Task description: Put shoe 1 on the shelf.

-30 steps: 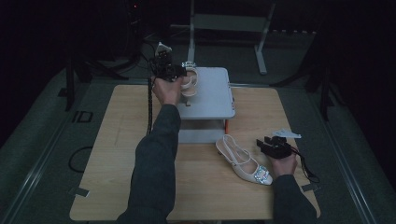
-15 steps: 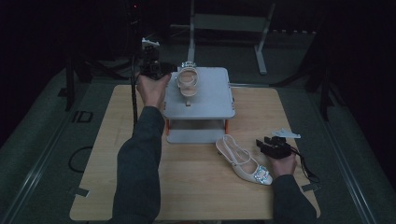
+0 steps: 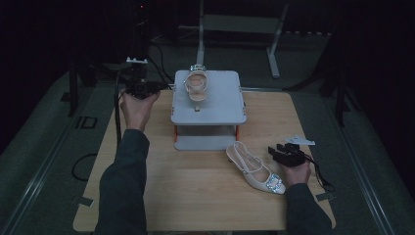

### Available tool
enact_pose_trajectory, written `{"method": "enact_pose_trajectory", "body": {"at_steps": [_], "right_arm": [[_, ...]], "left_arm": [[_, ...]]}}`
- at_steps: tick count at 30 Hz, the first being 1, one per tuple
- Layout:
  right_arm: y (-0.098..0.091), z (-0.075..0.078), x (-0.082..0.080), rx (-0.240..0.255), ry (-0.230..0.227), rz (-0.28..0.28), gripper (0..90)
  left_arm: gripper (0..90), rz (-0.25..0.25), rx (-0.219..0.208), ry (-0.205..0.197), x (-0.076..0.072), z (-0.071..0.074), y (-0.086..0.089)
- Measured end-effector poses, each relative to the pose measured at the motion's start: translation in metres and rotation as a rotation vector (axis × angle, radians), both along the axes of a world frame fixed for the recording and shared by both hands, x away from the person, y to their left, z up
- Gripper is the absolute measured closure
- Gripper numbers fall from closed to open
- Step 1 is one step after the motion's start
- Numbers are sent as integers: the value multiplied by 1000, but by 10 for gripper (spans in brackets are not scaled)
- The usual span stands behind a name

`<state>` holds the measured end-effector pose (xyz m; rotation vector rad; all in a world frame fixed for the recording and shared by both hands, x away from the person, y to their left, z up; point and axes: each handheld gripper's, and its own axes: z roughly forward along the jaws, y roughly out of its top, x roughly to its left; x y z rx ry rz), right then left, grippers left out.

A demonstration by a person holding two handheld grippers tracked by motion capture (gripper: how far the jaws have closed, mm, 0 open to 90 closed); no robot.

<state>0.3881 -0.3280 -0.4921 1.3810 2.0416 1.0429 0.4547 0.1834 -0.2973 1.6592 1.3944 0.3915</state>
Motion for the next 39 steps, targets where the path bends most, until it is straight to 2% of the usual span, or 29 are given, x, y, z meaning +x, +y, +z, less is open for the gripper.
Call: {"method": "enact_pose_trajectory", "body": {"at_steps": [3, 6, 9, 13, 20, 26, 28, 31, 33, 37, 39], "right_arm": [[2, 3, -3, -1, -7, 6, 544], [3, 4, -5, 4, -3, 17, 543], [4, 7, -8, 0, 3, 32, 542], [6, 15, -16, -26, -12, 56, 538], [4, 25, -32, -31, -24, 97, 528], [8, 34, -51, -34, -38, 147, 512], [10, 36, -56, -31, -42, 160, 508], [12, 38, -62, -32, -43, 175, 504], [13, 38, -66, -37, -43, 187, 499], [15, 39, -76, -43, -33, 219, 499], [16, 40, -80, -51, -37, 238, 483]], "left_arm": [[561, -2, 6, 6, -10, -16, 8], [555, -9, 33, 13, -20, -32, 12], [546, -15, 36, 21, -30, -52, 18], [547, -15, 30, 21, -41, -80, 24], [548, -5, 73, 1, -58, -123, 22], [542, 4, 101, 6, -72, -155, 15], [542, 5, 117, 1, -75, -164, 13], [542, 4, 113, 9, -77, -177, 11], [541, -7, 103, 35, -76, -185, 11], [540, 0, 87, 58, -77, -200, 10], [540, 3, 92, 67, -78, -206, 9]]}}
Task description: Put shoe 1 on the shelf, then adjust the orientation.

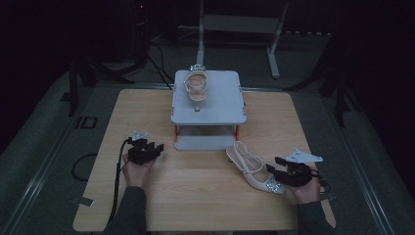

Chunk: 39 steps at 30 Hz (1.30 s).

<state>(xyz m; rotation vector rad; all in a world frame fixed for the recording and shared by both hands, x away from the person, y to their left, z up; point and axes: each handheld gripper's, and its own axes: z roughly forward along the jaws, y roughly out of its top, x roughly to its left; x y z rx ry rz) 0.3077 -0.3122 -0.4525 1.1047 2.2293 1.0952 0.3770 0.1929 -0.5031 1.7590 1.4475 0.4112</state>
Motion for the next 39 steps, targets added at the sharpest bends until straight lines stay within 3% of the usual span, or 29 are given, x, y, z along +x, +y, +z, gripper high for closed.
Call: {"method": "enact_pose_trajectory", "body": {"at_steps": [5, 12, 22, 29, 30, 33, 39], "right_arm": [[-1, 1, -8, -1, 1, 17, 409], [2, -5, -18, -24, 9, 55, 244], [6, -13, -23, -66, 38, 82, 161], [10, -22, -23, -141, 61, 89, 124], [11, -25, -23, -170, 69, 94, 111], [9, -26, -22, -174, 82, 99, 109], [-1, -25, -19, -210, 65, 47, 109]], "left_arm": [[543, 26, -8, -26, -3, -4, 0], [534, 34, -6, -12, -1, -5, 1], [525, 31, -33, -7, 0, -6, 4], [520, 28, -32, -8, -1, -6, 3], [520, 24, -31, -7, -1, -6, 3], [520, 22, -35, -8, -1, -6, 3], [520, 19, -45, -7, 0, -6, 4]]}}
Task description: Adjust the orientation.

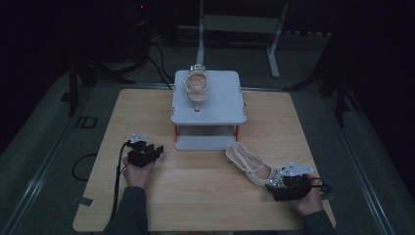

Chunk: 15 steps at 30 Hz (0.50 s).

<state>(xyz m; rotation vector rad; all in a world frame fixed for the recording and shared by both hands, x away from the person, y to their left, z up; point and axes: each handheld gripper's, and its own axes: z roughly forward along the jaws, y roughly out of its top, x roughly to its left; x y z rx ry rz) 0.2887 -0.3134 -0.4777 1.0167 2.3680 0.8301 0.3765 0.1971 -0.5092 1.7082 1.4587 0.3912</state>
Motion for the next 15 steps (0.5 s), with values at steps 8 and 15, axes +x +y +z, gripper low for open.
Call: {"method": "enact_pose_trajectory", "body": {"at_steps": [8, 15], "right_arm": [[-19, 1, 24, 15, 4, -83, 110], [-28, 2, 49, 26, 4, -184, 145]], "left_arm": [[520, 1, -2, -1, 0, 0, 0], [521, 1, -4, -1, 0, 0, 0]]}}
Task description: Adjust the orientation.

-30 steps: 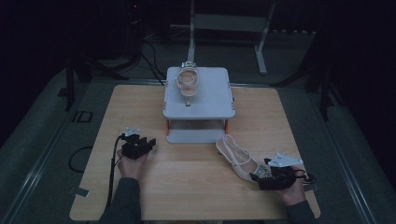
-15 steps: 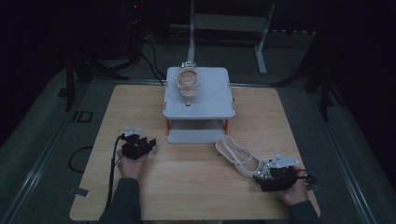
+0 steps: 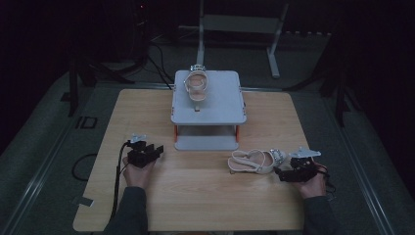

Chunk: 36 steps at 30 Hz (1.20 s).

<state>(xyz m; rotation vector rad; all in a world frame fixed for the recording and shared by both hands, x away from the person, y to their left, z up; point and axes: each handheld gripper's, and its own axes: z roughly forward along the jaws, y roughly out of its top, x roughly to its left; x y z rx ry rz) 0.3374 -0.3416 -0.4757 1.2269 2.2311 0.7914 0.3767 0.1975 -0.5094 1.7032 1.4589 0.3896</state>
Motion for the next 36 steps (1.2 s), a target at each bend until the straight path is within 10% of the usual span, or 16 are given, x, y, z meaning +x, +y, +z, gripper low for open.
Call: {"method": "enact_pose_trajectory", "body": {"at_steps": [8, 20, 36], "right_arm": [[-1, 1, 35, 30, -20, -87, 223], [23, 6, 81, 34, 9, -38, 333], [31, 50, 38, 58, -119, -23, 423]], "left_arm": [[521, 1, 0, 0, 0, 0, 0], [521, 0, 1, 0, 0, 0, 0], [517, 5, -2, 1, 0, 0, 0]]}}
